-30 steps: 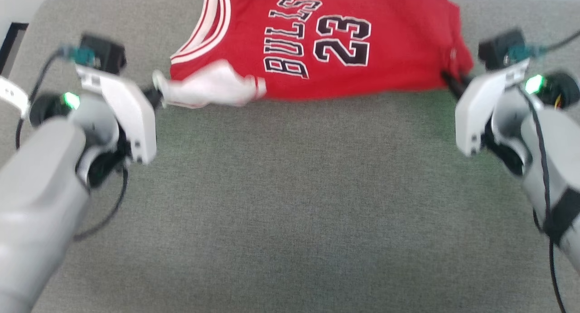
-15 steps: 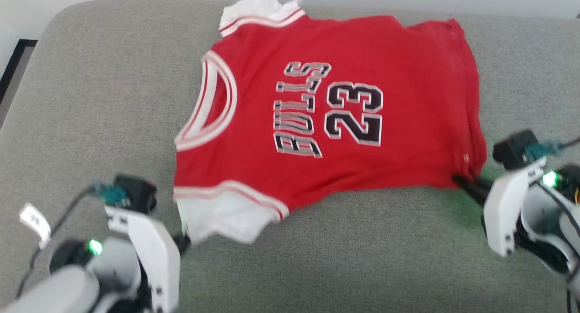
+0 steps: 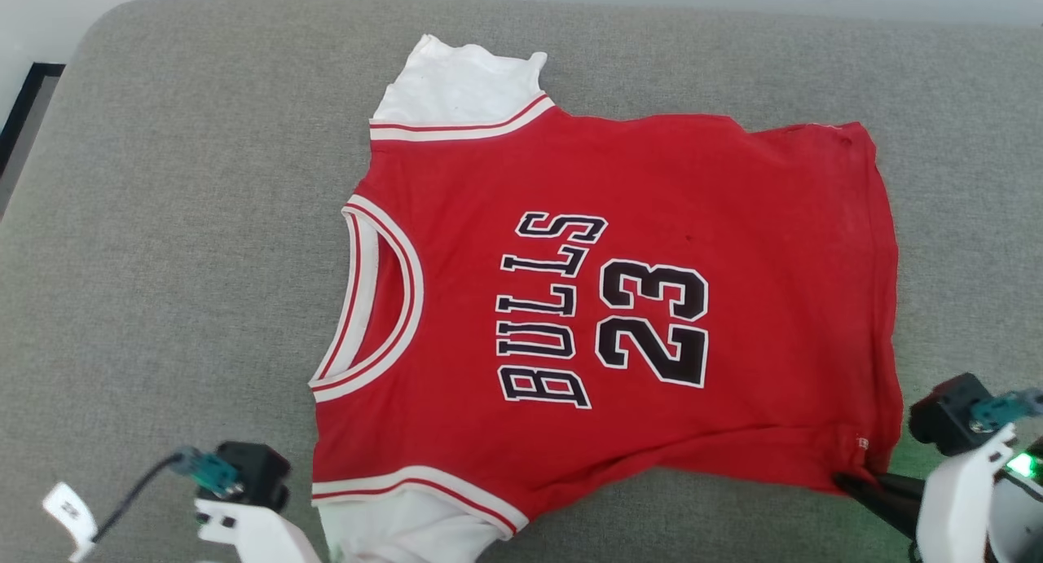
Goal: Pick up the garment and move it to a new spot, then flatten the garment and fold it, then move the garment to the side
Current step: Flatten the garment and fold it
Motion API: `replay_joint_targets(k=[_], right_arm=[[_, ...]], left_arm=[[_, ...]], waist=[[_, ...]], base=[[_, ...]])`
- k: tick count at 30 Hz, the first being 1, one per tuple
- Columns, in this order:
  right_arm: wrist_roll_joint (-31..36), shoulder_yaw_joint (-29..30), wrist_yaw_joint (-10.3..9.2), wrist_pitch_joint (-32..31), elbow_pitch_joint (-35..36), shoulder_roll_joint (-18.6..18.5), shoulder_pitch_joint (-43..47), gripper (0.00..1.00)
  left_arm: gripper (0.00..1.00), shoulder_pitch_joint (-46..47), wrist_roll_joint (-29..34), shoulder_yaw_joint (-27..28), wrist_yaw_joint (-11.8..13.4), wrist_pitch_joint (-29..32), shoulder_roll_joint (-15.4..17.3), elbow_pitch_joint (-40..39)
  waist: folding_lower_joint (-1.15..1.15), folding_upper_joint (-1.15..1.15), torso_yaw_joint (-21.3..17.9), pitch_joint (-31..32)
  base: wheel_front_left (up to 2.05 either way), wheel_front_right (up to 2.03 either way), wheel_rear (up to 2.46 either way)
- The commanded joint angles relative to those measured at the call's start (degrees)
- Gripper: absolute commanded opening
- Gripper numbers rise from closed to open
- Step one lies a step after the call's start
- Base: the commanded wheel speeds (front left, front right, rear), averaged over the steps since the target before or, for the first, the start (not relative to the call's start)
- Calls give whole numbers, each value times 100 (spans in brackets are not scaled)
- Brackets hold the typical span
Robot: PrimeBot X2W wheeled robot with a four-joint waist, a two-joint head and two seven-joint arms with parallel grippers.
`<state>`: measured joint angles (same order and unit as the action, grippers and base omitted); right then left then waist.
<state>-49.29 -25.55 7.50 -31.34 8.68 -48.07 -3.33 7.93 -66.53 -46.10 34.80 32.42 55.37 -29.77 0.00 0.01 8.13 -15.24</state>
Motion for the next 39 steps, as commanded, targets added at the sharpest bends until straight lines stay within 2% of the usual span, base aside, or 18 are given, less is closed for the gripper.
replay_joint_targets(k=[1,4,8,11,14,20,21,22,23,27,32,36,37,39], right_arm=[[6,123,-2,26,72,-9,70,0],[-10,532,-2,55,251,106,272,0],[146,1042,-2,-37,503,347,274,0],[316,1331,-2,-155,583,600,68,0],[531,1501,-2,-264,511,890,-226,0],[1037,1496,-2,-344,47,1293,-1096,0],[1037,1496,-2,-344,47,1293,-1096,0],[1133,1461,-3,-326,-84,1325,-1262,0],[1209,1314,-2,-317,-348,1440,-1558,0],[1316,934,-2,-348,-909,1596,-2120,0],[1256,466,-2,-411,-1652,1806,-2635,0],[1201,149,-2,-468,-2128,1912,-2854,0],[1196,70,-2,-456,-2208,1934,-2901,21],[1183,-56,-2,-412,-2324,1936,-2977,47]], left_arm=[[0,49,79,68,18,-25,87,-31],[0,306,204,296,21,-85,312,-148],[0,862,504,617,-110,-78,652,-244],[0,1483,808,776,-425,-10,809,-158],[0,2149,1137,796,-862,111,774,134],[0,3444,1615,494,-1876,299,7,1464],[0,3444,1615,494,-1876,299,7,1464],[0,3605,1579,436,-2019,330,-185,1772],[0,3890,1668,283,-2300,366,-482,2391],[0,4227,1591,73,-2803,263,-1105,3658],[0,4495,1548,-89,-3301,78,-1652,5072],[2,4626,1399,-68,-3467,58,-1936,5941],[20,4642,1379,-62,-3497,53,-2006,6090],[40,4690,1278,-26,-3572,24,-2087,6312]], waist=[[0,-1,-10,-4],[0,-1,-49,-12],[0,-1,-133,-51],[0,-1,-217,-119],[0,-1,-304,-220],[0,-1,-395,-462],[0,-1,-395,-462],[0,-1,-404,-498],[0,-1,-436,-571],[0,-1,-510,-710],[0,-1,-603,-805],[0,-1,-646,-770],[0,-1,-650,-749],[0,-1,-652,-689]], base=[[0,0,0],[0,0,0],[0,0,0],[0,0,0],[0,0,0],[0,0,0],[0,0,0],[0,0,0],[0,0,0],[0,0,0],[0,0,0],[0,0,0],[0,0,0],[0,0,0]])
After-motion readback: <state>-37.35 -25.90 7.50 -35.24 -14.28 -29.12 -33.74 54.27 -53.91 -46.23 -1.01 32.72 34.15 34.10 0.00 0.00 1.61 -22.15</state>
